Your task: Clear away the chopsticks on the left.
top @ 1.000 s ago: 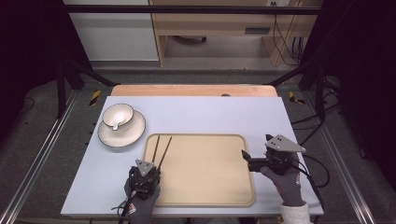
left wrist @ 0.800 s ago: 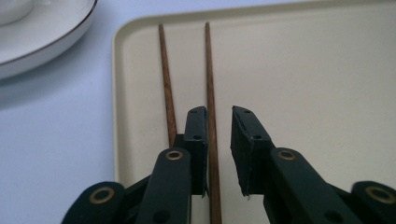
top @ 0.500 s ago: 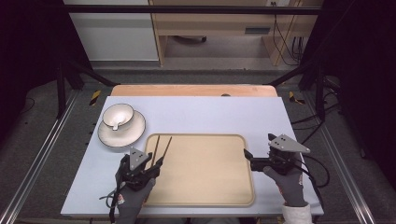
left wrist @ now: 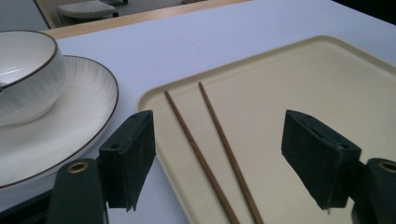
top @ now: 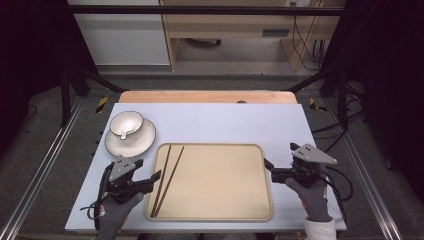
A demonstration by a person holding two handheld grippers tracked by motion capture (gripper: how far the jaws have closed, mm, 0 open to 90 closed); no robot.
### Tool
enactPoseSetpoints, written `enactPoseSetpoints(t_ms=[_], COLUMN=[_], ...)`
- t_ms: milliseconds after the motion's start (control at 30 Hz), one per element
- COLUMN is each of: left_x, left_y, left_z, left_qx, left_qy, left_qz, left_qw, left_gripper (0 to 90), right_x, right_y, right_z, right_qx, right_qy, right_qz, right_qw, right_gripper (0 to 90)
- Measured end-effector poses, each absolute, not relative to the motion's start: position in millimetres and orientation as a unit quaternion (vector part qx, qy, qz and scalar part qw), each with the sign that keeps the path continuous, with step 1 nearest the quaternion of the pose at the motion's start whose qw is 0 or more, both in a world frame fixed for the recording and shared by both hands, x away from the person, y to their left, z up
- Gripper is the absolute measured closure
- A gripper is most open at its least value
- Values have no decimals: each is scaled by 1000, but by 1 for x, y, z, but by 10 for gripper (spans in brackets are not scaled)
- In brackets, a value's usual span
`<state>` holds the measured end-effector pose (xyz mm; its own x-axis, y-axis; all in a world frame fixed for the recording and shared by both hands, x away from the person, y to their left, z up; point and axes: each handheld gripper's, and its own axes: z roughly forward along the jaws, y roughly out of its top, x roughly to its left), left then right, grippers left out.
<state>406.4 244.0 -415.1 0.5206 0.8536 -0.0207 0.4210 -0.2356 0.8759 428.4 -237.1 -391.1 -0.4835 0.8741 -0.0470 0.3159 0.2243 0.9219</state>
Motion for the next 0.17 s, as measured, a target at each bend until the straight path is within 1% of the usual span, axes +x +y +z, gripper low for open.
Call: enactPoseSetpoints(t_ms=[167], left_x=[404], left_y=[264], left_z=[-424], left_qx=[738], left_qy=[447], left_qz=[241], left_qw=[444], left_gripper=[236], right_x=[429], right_y=[-237], right_z=[-392], right_qx=[412], right_qy=[724], right_qz=[467], right_qw=[297], right_gripper=[3])
